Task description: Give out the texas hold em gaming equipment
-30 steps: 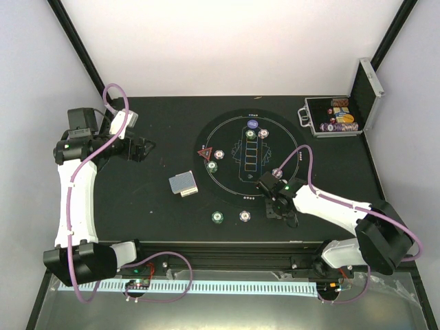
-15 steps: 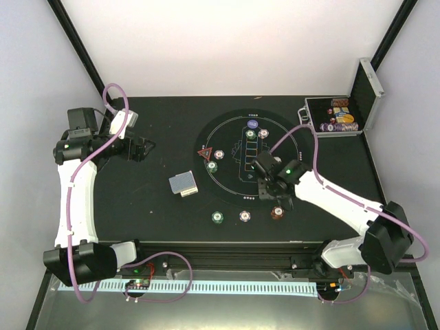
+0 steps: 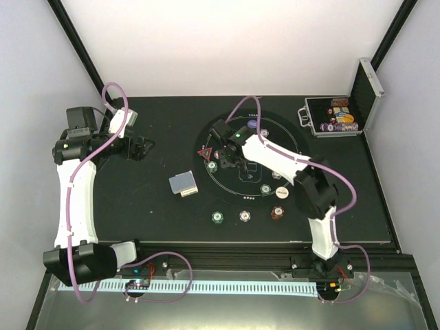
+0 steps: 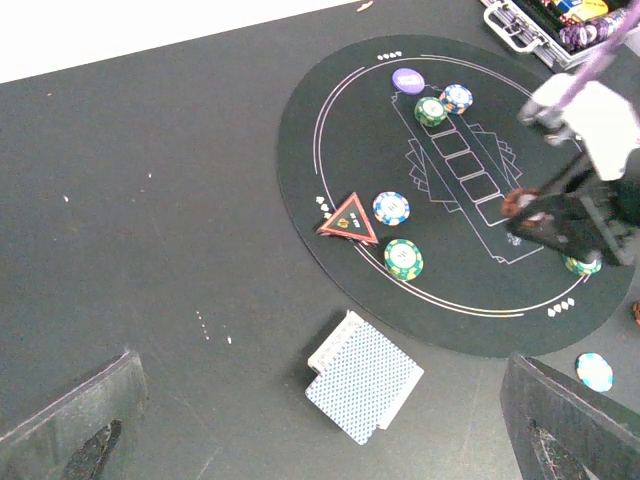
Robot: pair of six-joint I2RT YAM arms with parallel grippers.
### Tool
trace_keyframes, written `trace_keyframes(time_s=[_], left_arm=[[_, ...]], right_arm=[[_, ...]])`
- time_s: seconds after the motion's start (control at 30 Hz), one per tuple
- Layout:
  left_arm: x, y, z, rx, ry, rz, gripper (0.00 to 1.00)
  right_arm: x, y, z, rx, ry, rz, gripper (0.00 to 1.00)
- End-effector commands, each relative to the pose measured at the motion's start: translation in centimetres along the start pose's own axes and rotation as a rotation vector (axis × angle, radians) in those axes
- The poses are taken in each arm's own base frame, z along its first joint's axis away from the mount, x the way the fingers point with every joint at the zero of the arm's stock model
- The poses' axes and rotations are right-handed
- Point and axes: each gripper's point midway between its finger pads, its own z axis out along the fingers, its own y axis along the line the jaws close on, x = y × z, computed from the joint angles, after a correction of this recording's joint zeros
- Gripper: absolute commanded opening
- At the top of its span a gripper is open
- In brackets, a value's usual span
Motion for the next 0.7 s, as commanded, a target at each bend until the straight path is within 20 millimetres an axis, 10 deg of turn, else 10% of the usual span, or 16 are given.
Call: trace_keyframes(time_s=[0.0, 0.67], left_arm=[[-1.1, -0.1, -0.9, -0.012, -0.022, 0.016, 0.99], [-1.2, -0.1, -0.9, -0.009, -0.023, 0.023, 0.99]], right_arm=[[-1.6, 2.0, 2.4, -0.02, 0.018, -0.055, 0.24], [-1.2, 3.3, 9.8, -0.052, 0.119, -0.062, 0.25]])
